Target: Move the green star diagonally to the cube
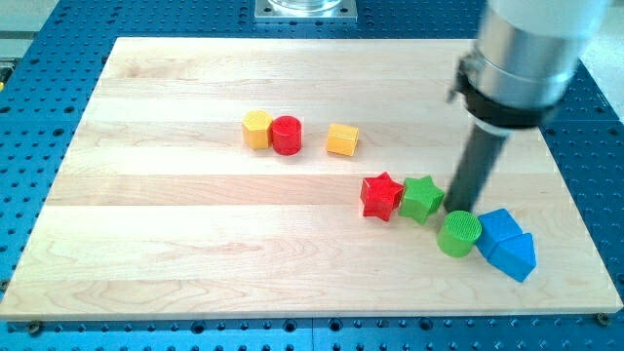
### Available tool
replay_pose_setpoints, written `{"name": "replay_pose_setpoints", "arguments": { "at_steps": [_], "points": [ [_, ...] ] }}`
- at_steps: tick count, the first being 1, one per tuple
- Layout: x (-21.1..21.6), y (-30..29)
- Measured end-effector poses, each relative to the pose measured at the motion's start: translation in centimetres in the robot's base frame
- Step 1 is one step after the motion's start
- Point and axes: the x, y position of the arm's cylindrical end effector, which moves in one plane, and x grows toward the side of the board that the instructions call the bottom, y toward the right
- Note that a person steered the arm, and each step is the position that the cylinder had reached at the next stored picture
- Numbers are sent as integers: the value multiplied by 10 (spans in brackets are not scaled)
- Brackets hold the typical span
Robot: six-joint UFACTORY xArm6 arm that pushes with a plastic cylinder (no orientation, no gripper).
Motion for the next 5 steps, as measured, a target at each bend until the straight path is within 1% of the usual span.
{"name": "replay_pose_setpoints", "arguments": {
  "at_steps": [1, 2, 3, 4, 5],
  "points": [
    [25, -25],
    [11, -49],
    [-29, -49],
    [-48, -49],
    [-41, -37]
  ]
}}
